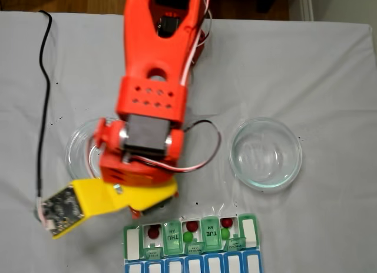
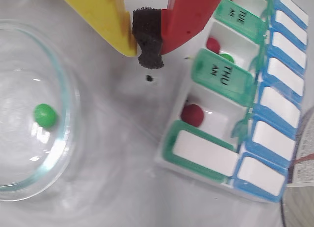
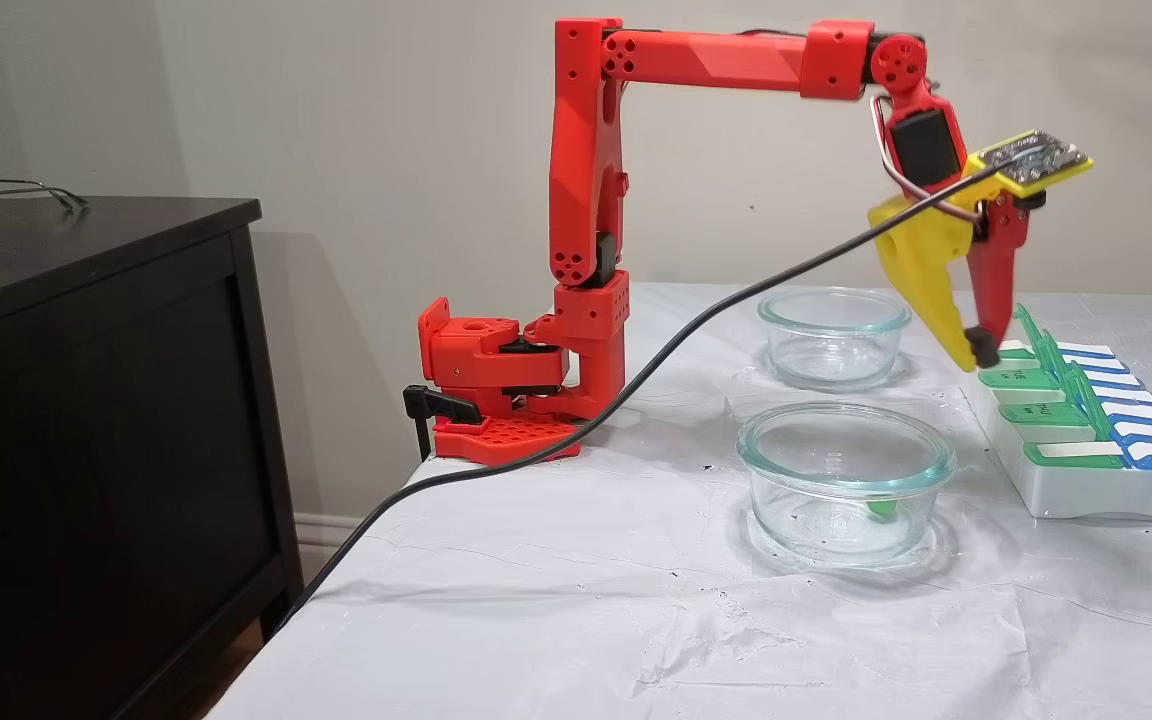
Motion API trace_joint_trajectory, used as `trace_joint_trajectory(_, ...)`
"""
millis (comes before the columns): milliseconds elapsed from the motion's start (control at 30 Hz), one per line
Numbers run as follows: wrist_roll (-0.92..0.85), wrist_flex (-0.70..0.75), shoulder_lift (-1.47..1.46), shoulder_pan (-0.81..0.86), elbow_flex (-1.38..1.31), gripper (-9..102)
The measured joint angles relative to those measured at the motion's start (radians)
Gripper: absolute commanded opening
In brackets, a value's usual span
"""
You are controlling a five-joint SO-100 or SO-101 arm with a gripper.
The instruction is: Sort medicines into box.
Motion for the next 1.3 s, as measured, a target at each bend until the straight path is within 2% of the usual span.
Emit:
trace_joint_trajectory(133, -0.144, 0.078, 0.000, 0.101, 0.005, 0)
trace_joint_trajectory(433, -0.275, 0.038, 0.000, 0.227, 0.143, 1)
trace_joint_trajectory(633, -0.270, -0.006, 0.000, 0.272, 0.143, 15)
trace_joint_trajectory(1067, -0.255, -0.018, -0.061, 0.245, 0.199, 18)
trace_joint_trajectory(1300, -0.265, -0.103, -0.028, 0.236, 0.347, 18)
